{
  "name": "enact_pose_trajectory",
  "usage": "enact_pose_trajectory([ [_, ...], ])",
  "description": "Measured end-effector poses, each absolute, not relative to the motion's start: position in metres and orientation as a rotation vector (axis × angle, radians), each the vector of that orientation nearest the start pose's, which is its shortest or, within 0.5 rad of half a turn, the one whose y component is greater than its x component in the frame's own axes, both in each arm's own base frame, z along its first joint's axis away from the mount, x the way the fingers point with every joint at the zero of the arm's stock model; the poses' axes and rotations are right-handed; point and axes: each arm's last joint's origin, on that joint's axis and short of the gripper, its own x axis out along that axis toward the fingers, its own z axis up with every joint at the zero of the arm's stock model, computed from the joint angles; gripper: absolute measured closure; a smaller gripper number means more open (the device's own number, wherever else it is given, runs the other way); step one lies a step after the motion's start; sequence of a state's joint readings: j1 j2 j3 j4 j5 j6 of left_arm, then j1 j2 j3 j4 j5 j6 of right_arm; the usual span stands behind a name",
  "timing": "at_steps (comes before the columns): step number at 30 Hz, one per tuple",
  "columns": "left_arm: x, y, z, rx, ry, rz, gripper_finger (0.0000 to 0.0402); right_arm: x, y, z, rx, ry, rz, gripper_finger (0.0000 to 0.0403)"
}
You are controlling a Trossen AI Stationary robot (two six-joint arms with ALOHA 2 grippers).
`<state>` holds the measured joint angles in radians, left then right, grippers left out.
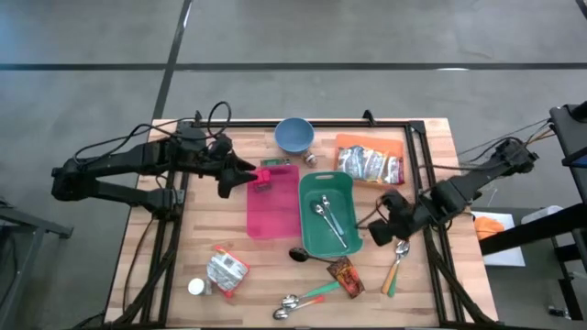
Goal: Pick & Place Food Item
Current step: Put the orange spice bag into the red bin
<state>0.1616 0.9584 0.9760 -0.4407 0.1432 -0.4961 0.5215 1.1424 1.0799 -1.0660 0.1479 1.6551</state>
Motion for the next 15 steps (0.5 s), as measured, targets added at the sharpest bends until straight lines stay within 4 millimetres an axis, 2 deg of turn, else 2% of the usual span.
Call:
enact_pose_trajectory([
  [7,0.215,0.031,0.331,-0.563,0.474,0.131,0.0190,0.171,0.130,0.287,1.157,1.022,-0.675,0.0193],
  [10,0.221,0.032,0.327,-0.574,0.499,0.110,0.0190,0.176,0.147,0.278,1.164,1.038,-0.675,0.0193],
  [15,0.225,0.032,0.332,-0.570,0.447,0.070,0.0190,0.188,0.172,0.261,1.173,1.048,-0.635,0.0193],
])
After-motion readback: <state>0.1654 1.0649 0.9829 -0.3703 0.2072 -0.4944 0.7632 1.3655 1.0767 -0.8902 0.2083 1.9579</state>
